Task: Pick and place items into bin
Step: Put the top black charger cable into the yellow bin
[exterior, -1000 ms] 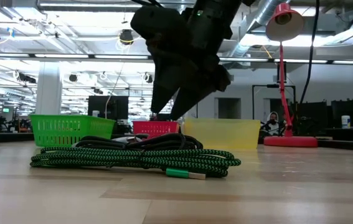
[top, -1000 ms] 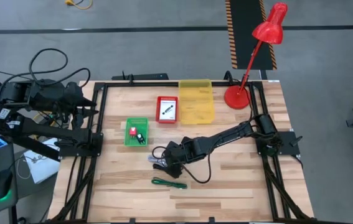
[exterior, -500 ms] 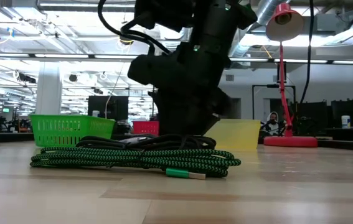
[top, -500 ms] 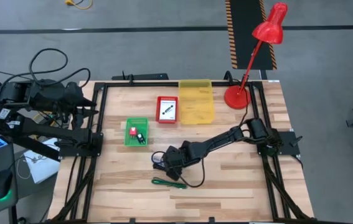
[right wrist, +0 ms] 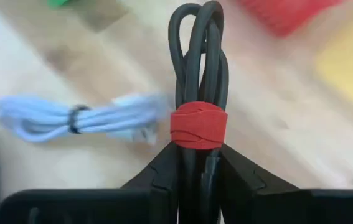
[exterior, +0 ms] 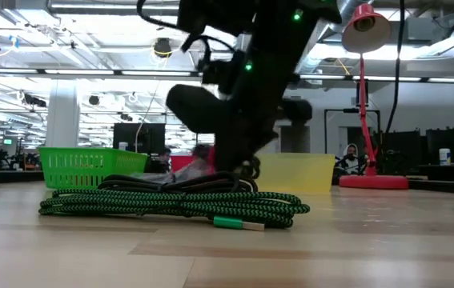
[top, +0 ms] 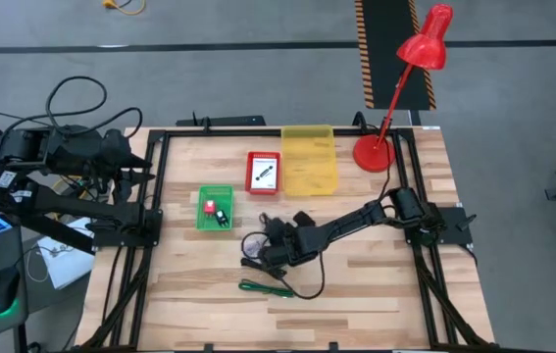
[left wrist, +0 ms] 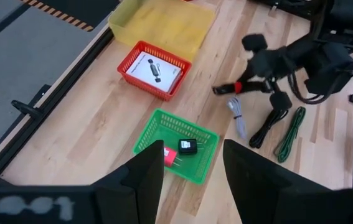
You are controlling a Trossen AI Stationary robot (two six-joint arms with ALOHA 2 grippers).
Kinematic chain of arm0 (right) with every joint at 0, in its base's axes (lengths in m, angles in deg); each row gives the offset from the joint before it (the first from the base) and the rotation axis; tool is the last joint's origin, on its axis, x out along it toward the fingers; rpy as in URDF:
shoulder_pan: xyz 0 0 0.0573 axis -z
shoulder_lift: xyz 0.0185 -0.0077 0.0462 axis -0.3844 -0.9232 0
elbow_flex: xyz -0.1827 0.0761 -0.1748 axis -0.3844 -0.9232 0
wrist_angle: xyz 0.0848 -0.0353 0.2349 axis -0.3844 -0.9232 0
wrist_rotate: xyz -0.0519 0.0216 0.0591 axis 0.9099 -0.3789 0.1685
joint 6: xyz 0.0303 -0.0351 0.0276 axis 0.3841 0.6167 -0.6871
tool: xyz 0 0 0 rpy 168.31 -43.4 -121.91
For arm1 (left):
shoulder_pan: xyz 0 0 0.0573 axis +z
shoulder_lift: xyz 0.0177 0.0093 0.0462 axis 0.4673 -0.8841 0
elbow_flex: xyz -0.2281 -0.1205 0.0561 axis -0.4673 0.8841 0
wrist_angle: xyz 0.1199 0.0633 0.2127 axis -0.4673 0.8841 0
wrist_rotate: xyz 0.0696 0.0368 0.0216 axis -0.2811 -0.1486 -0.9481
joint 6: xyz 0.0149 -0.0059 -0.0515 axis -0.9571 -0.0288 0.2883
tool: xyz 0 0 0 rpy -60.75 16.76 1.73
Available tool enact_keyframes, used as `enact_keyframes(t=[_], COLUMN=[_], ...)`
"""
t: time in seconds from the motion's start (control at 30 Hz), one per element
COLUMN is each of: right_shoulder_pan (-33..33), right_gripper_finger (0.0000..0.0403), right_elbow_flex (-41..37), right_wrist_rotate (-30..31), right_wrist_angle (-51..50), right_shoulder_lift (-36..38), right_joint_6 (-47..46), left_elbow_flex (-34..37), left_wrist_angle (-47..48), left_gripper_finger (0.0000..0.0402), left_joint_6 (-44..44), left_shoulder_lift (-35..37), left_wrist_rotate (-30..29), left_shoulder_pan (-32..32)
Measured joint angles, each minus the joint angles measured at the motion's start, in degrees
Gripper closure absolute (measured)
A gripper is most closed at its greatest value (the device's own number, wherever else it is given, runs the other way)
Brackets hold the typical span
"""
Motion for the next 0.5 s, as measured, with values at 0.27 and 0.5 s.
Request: enact_keyframes(t=[0.27,0.5], right_shoulder_pan=[2.6,9.5], right_gripper_finger=[0.0337,0.0337], right_elbow_flex=[5.4,9.4], right_wrist_rotate=[11.0,14.8], right_wrist_angle=[-12.6,-25.2], right_shoulder_lift=[1.8,2.2], right_joint_6=[-2.0,-0.6], left_elbow_flex=[0.0,0.0], left_wrist_angle=[0.2,0.2], left_gripper_finger=[0.0248,0.0248], left_joint_6=[0.0,-0.3], left_shoulder_lift=[0.0,0.0], left_wrist_rotate=[0.0,0.0], left_shoulder_pan=[0.0,0.0])
